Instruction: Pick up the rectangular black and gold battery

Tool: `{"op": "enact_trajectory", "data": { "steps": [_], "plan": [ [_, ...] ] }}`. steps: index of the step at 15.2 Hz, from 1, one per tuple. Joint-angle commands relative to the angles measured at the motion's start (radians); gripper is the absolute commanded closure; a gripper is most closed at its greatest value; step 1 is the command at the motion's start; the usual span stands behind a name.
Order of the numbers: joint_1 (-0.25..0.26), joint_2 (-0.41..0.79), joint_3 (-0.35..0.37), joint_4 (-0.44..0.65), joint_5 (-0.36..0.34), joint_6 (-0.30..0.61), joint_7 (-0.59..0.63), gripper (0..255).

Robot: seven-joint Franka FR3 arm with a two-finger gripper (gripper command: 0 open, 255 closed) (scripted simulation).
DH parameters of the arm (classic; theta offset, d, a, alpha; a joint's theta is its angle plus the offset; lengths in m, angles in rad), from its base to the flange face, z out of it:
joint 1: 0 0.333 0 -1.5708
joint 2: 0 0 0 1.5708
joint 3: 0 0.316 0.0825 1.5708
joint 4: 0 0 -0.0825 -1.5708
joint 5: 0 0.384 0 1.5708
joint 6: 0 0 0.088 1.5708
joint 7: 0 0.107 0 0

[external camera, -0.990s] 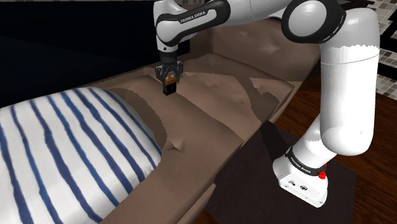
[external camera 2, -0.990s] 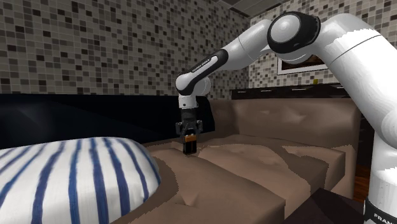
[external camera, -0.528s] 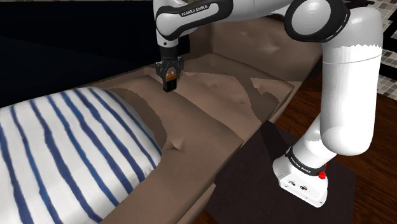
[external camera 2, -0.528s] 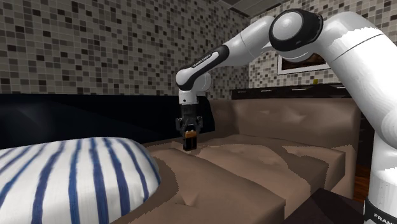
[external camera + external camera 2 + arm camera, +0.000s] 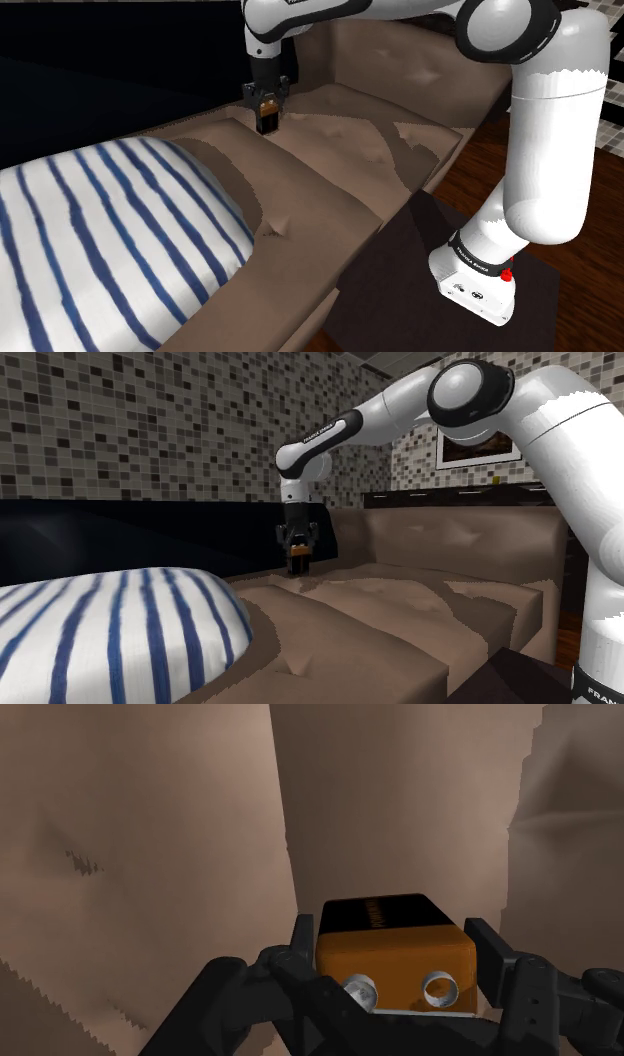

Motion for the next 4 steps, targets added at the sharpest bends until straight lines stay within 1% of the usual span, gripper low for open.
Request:
{"op": "enact_trajectory", "data": {
  "steps": [1, 4],
  "plan": [
    [0.000, -0.002, 0.000, 0.026, 0.001, -0.028, -0.001, 255],
    [0.001, -0.005, 0.001, 0.037, 0.001, -0.042, -0.002, 255]
  ]
}}
